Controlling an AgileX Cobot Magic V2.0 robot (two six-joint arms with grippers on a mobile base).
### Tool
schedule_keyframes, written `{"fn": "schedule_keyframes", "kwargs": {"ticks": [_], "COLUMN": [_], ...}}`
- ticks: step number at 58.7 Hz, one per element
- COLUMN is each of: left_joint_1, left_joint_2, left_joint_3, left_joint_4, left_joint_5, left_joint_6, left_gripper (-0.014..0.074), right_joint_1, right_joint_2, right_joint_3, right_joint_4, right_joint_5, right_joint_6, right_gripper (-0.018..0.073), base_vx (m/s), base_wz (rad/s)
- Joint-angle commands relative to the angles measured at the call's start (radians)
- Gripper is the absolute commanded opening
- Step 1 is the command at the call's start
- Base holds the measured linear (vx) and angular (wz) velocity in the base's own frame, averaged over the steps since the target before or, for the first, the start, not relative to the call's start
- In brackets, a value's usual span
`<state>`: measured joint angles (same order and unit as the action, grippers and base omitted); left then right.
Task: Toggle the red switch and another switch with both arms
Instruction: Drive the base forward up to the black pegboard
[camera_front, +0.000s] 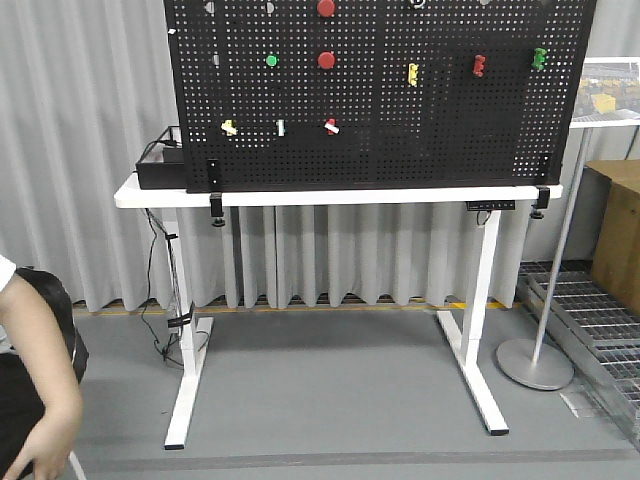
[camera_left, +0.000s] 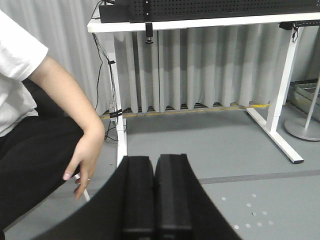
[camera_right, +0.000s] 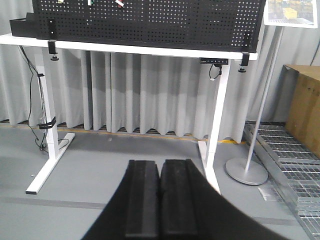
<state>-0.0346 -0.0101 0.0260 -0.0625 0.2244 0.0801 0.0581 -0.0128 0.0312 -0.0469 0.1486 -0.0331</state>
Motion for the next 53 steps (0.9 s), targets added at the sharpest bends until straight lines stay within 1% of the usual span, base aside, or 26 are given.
{"fn": "schedule_keyframes", "kwargs": {"ticks": [1, 53], "left_joint_1": [0.002, 0.002], "left_joint_2": [0.002, 0.002], "left_joint_3": [0.019, 0.019], "left_joint_4": [-0.003, -0.003], "left_joint_5": [-0.08, -0.08], "left_joint_6": [-0.011, -0.011], "left_gripper": [0.0002, 0.0002], "right_joint_1": [-0.004, -0.004], "right_joint_2": [0.009, 0.009], "right_joint_3": [0.005, 0.005], "right_joint_4": [-0.009, -0.009], "right_joint_5": [-0.085, -0.085], "right_joint_6": [-0.005, -0.005], "right_gripper": [-0.0006, -0.0006], "base_vx": [0.0, 0.02], "base_wz": [0.0, -0.02]}}
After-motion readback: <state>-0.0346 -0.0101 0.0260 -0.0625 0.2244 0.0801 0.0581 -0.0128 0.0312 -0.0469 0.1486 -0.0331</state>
